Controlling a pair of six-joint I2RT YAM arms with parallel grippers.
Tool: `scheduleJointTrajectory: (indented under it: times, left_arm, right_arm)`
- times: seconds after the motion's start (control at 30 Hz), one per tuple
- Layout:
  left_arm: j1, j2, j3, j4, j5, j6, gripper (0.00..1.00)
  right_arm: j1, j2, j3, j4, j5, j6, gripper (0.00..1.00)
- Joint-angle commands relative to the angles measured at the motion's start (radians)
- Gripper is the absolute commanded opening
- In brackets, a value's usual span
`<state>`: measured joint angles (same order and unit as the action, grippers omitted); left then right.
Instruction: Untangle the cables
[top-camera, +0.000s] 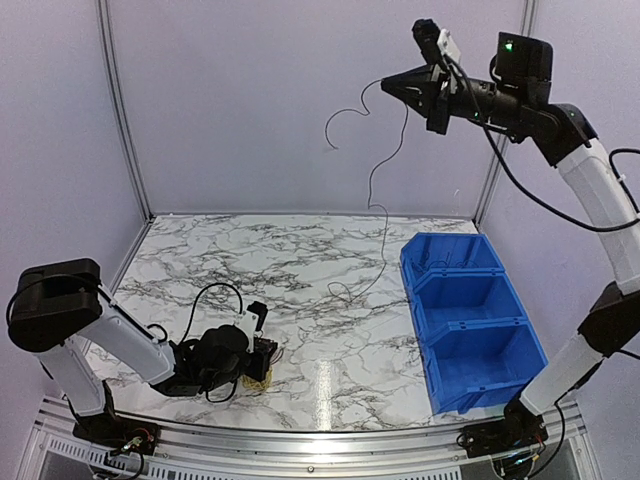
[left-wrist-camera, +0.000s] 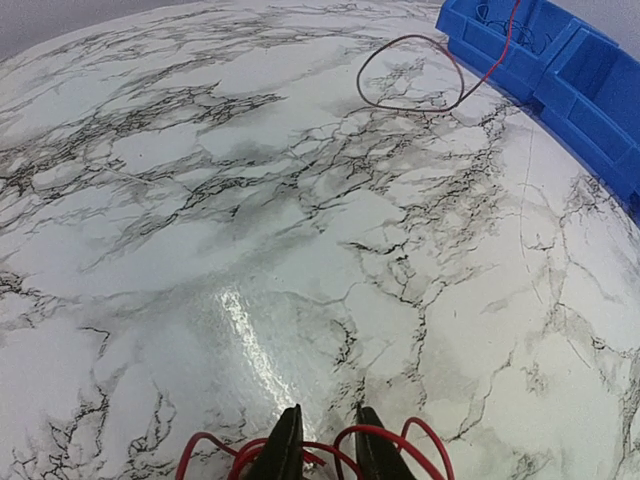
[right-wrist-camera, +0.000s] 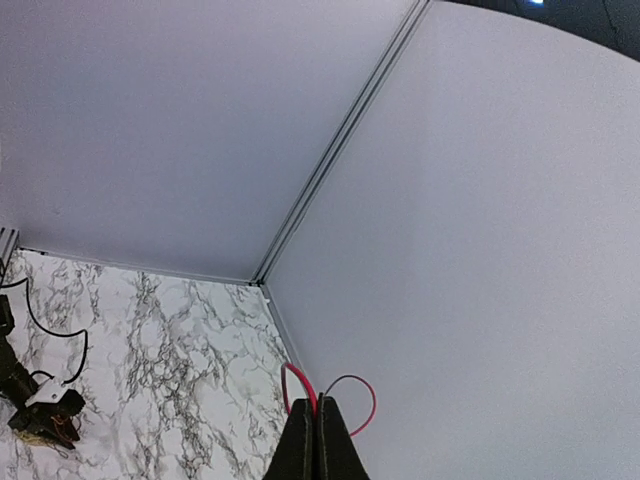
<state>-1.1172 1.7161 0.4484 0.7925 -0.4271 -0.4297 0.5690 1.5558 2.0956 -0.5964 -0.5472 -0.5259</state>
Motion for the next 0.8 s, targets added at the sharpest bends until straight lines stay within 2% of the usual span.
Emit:
scheduleJointTrajectory:
  times: [0.0, 0.13, 0.4, 0.6, 0.77]
  left_arm:
    - [0.002, 0.006, -0.014, -0.056, 0.005, 0.001, 0.18]
    - [0.002, -0.006, -0.021, -0.056, 0.002, -0.002, 0.20]
    - [0.002, -0.053, -0.046, -0.056, -0.016, -0.030, 0.37]
    - [0.002, -0.053, -0.039, -0.056, -0.018, -0.031, 0.39]
    - [0.002, -0.046, -0.031, -0.056, -0.018, -0.029, 0.40]
  right_arm:
    - [-0.015, -0.018, 0.012, 0.056, -0.011, 0.029, 0.00]
    - [-0.028, -0.033, -0.026, 0.076, 0.028, 0.016, 0.00]
    - [-0.096, -0.073, -0.098, 0.130, 0.104, -0.001, 0.00]
    - [-0.135, -0.085, -0.048, 0.153, 0.193, -0.047, 0.00]
    - [-0.202, -0.118, -0.116, 0.182, 0.218, -0.068, 0.00]
